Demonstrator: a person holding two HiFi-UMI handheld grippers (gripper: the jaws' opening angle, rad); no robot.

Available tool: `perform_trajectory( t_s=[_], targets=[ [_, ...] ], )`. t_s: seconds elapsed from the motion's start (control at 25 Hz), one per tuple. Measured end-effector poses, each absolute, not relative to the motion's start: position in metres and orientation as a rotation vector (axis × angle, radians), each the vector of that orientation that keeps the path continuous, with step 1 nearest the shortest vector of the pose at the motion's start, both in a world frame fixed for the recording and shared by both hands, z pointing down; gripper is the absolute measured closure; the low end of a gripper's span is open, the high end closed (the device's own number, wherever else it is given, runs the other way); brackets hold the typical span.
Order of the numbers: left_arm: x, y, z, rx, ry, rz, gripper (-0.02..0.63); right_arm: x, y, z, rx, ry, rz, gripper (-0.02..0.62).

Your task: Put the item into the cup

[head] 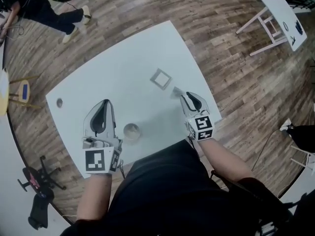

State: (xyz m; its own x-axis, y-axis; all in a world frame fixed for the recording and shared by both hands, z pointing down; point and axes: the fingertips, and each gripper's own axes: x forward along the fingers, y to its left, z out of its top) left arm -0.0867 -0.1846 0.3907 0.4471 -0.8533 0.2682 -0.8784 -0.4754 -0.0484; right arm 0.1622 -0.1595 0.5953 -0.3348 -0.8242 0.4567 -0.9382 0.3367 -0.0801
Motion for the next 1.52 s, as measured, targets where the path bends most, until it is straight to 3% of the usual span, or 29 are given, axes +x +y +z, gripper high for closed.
perform_trajectory(
  t_s=[0.84, 1.0, 1.52],
  targets=[
    [-0.102, -0.174, 0.416, 2.472, -1.593, 0.477, 0.600, 0.164, -0.171, 0.644, 1.485, -2.197, 0.615, 0.489],
    [-0.109, -0.172, 0.413, 2.472, -1.610, 0.461, 0.600, 0.158, -0.170, 0.647, 1.462, -2.205, 0.630, 0.582],
    [-0.119, -0.161, 0.401, 2.480, -1.655, 0.425, 0.600, 0.149, -0.166, 0.630, 1.463, -2.258, 0.589, 0.586]
  ],
)
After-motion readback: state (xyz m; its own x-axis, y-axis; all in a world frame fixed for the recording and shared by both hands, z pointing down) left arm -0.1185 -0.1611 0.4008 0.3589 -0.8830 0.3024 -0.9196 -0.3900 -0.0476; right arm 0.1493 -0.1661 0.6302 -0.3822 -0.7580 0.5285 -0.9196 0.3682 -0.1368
